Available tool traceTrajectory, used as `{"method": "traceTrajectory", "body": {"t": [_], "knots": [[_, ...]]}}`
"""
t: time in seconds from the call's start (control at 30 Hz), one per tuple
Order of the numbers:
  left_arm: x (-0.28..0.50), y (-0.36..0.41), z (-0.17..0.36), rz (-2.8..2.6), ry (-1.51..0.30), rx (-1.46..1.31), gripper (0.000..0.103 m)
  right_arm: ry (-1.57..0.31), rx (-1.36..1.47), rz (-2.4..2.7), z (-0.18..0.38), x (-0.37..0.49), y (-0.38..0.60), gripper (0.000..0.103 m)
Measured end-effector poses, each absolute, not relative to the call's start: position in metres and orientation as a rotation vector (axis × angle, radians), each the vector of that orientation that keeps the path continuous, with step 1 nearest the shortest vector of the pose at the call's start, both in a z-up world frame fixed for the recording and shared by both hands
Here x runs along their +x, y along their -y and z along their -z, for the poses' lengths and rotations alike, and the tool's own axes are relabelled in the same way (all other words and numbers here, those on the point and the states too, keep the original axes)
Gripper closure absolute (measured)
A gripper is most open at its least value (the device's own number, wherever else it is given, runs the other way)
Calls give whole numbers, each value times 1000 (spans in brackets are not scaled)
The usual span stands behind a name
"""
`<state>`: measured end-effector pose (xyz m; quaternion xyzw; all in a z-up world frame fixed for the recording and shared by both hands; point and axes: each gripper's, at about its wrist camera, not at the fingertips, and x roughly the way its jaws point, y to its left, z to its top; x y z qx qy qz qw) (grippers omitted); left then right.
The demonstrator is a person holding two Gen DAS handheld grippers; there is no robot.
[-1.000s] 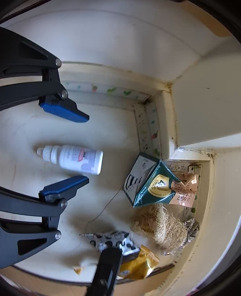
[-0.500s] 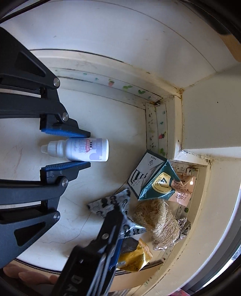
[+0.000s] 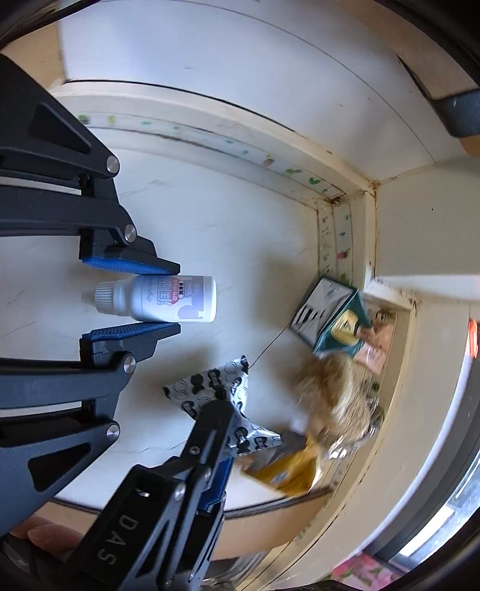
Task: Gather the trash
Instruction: 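Grasp the white dropper bottle with the left tool while the right tool grasps the black-white wrapper, then carry the bottle and wrapper down over the floor bin and release both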
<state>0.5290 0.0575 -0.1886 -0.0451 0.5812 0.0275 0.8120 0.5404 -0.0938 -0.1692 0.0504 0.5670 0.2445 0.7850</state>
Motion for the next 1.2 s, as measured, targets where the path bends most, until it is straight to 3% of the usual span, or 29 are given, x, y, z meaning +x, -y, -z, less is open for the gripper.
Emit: {"method": "traceTrajectory", "body": {"t": [0.4, 0.8, 1.2], "knots": [[437, -18, 142, 43, -1190, -56, 81, -1188, 145, -493, 128, 441, 133, 74], [296, -9, 89, 139, -1113, -18, 81, -1143, 170, -438, 94, 297, 144, 74], [171, -20, 90, 208, -1086, -13, 81, -1087, 213, -348, 96, 162, 164, 74]]}}
